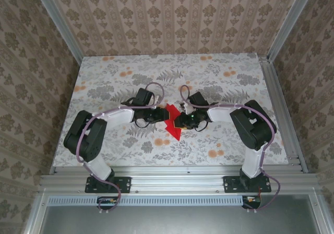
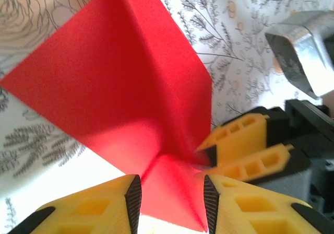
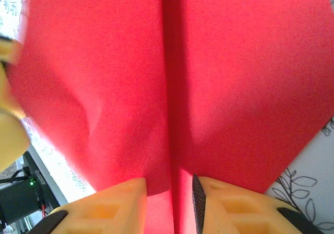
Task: Fold a paper plane with a square sheet of paper (pick it up from the middle)
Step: Fourth fold the wing at the center of the table, then turn over the paper at the center of the table.
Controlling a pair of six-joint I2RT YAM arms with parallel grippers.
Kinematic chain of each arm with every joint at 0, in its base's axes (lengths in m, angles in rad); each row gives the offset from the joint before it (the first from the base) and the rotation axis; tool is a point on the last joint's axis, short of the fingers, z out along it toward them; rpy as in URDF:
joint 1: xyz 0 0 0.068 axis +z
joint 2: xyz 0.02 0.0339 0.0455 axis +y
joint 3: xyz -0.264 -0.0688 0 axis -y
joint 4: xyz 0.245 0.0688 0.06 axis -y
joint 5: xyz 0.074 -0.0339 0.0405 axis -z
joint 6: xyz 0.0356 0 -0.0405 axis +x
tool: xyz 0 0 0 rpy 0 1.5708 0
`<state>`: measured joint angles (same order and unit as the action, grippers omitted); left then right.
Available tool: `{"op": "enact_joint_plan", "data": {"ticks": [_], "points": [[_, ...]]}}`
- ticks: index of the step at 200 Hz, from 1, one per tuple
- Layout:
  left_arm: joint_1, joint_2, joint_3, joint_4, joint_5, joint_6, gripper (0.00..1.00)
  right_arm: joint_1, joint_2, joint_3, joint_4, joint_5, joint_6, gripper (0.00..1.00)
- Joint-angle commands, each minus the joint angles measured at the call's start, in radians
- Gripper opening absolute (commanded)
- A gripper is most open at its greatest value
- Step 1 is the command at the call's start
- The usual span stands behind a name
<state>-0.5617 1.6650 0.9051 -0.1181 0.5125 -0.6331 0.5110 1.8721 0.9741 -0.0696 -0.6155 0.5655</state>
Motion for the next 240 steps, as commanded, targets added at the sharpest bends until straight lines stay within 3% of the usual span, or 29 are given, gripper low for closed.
{"op": "enact_joint_plan", "data": {"ticks": [1, 119, 240], "points": [[-0.007, -0.043, -0.044, 0.034, 0.039, -0.067, 0.40, 0.006, 0.009, -0.007, 0.032, -0.038, 0.023, 0.33], [-0.038, 0.094, -0.025, 0.167, 0.105, -0.144, 0.43, 0.011, -0.005, -0.053, 0.052, -0.039, 0.022, 0.32], [-0.037, 0.151, 0.024, 0.193, 0.171, -0.136, 0.11, -0.005, -0.009, -0.121, 0.213, -0.107, 0.123, 0.32]]}}
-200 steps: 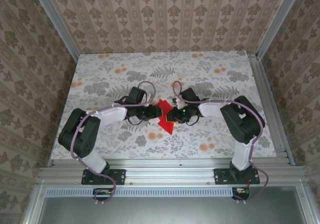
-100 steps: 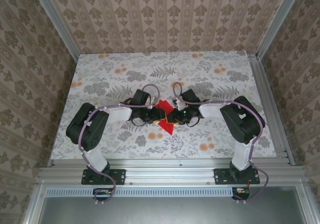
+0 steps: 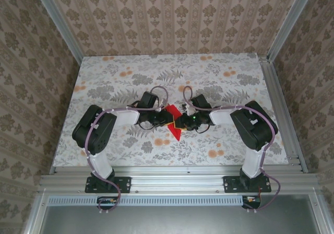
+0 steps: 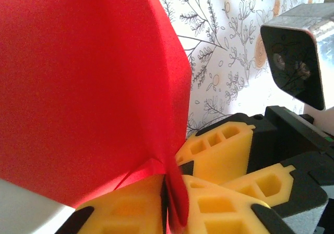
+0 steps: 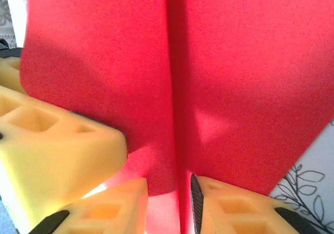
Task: Fold a paper plane with a square sheet of paper (pick it up from the middle)
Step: Turn over the paper at the center of the table.
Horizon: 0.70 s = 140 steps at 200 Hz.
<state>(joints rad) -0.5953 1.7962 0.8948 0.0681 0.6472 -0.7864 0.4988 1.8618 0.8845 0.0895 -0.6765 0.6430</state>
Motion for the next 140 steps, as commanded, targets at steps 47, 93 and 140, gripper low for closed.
{"op": "enact_joint_plan", "data": {"ticks": [47, 93, 140], "points": [[0.026, 0.013, 0.007, -0.039, 0.016, 0.069, 0.06, 0.007, 0.002, -0.029, 0.094, -0.072, 0.080, 0.33], [0.059, 0.020, -0.027, -0.023, 0.028, 0.087, 0.03, 0.009, -0.001, -0.018, 0.072, -0.074, 0.078, 0.35], [0.080, 0.030, -0.051, 0.004, 0.045, 0.097, 0.02, 0.018, 0.020, 0.003, 0.058, -0.081, 0.075, 0.36]]}}
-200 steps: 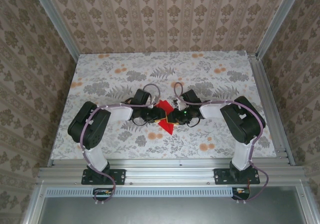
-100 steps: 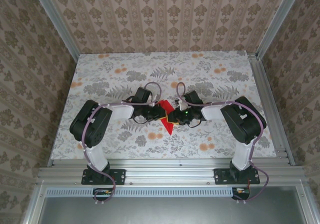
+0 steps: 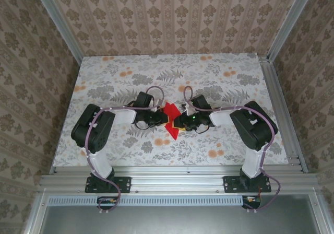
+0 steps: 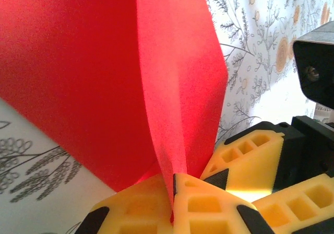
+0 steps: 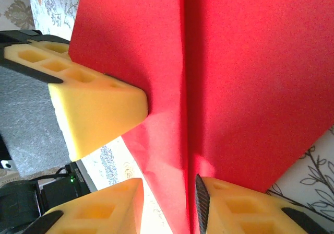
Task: Fold a paper plane with a square sheet of paper (pick it up from the middle)
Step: Turn over the paper at the center of the table.
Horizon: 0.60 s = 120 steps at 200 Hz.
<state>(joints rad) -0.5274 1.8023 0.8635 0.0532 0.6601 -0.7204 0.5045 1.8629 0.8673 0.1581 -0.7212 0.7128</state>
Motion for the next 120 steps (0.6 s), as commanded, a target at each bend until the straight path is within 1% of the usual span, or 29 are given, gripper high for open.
{"op": "enact_joint_plan", "data": {"ticks": [1, 53, 77, 94, 109, 120], "points": [[0.013, 0.023, -0.020, 0.020, 0.033, 0.031, 0.02, 0.012, 0.019, 0.020, -0.011, -0.037, 0.005, 0.36], [0.020, 0.017, -0.012, 0.111, 0.101, -0.013, 0.02, 0.017, 0.016, 0.027, -0.020, -0.031, 0.004, 0.36], [0.020, 0.024, 0.012, 0.075, 0.102, 0.011, 0.01, 0.016, 0.000, 0.025, -0.027, -0.023, 0.002, 0.36], [0.020, 0.032, 0.014, 0.084, 0.110, 0.010, 0.01, 0.013, 0.001, 0.029, -0.034, -0.020, -0.004, 0.36], [0.020, 0.030, 0.013, 0.100, 0.120, 0.001, 0.01, 0.008, 0.009, 0.026, -0.015, -0.031, 0.004, 0.37], [0.020, 0.026, 0.012, 0.115, 0.126, -0.008, 0.00, 0.003, 0.014, 0.018, 0.031, -0.050, 0.031, 0.38]]}}
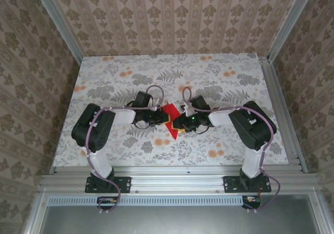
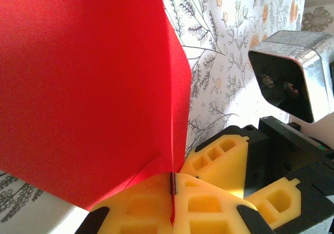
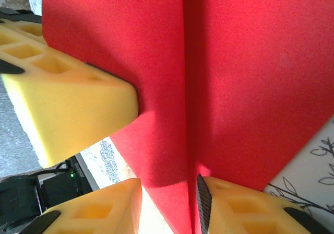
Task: Fold a paper plane with a square sheet of paper (pick it up from the middle)
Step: Turn over the paper at the center of the table.
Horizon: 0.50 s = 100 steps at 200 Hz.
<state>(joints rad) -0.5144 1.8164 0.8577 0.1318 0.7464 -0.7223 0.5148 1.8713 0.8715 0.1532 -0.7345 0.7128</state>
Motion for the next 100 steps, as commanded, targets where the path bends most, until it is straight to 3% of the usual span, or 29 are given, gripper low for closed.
{"op": "enact_joint_plan", "data": {"ticks": [1, 100], "points": [[0.007, 0.011, 0.018, 0.038, 0.040, -0.007, 0.00, -0.008, 0.006, 0.013, 0.040, -0.038, 0.034, 0.38], [0.011, -0.061, 0.020, 0.113, 0.115, -0.058, 0.00, -0.022, -0.024, -0.057, 0.276, -0.130, 0.192, 0.43]]}}
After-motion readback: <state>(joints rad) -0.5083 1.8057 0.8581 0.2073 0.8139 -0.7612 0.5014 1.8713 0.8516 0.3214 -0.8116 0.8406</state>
